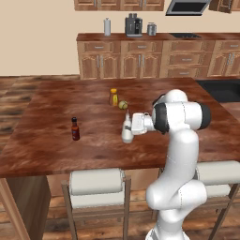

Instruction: Move the condiment bottle and oil and vinegar bottle from the cabinet to the dining counter.

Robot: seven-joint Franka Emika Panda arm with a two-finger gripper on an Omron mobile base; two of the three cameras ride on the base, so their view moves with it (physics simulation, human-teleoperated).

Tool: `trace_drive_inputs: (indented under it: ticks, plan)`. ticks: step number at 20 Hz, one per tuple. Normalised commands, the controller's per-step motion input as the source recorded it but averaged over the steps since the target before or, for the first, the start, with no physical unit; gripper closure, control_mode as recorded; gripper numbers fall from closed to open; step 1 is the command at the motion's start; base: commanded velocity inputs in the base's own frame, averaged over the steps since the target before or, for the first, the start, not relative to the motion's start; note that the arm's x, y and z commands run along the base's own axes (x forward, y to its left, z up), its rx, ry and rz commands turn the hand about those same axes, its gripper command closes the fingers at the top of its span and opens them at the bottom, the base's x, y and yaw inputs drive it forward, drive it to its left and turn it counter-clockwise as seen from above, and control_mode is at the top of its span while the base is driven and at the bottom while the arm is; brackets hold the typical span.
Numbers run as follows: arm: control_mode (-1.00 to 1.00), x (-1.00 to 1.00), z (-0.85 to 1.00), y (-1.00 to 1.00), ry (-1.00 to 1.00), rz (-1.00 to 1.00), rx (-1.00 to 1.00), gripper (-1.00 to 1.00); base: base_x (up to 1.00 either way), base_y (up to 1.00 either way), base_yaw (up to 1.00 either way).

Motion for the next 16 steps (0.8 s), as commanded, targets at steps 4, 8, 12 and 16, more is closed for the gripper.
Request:
trace_drive_inputs:
  ticks: [4, 8, 12, 16]
  plan:
    - [-1.00, -0.20, 0.00, -0.01, -0.07, 0.01, 0.00, -1.00, 0.00, 0.00, 0.00]
    - [-1.00, -0.14, 0.02, -0.01, -0.02, 0.02, 0.00, -1.00, 0.00, 0.00, 0.00]
    - [-1.00, -0.19, 0.10, -0.12, 0.00, 0.00, 0.00, -1.00, 0.00, 0.00, 0.00]
    - [-1.00, -0.13, 0.23, -0.11, 0.00, 0.00, 0.00, -1.00, 0.00, 0.00, 0.00]
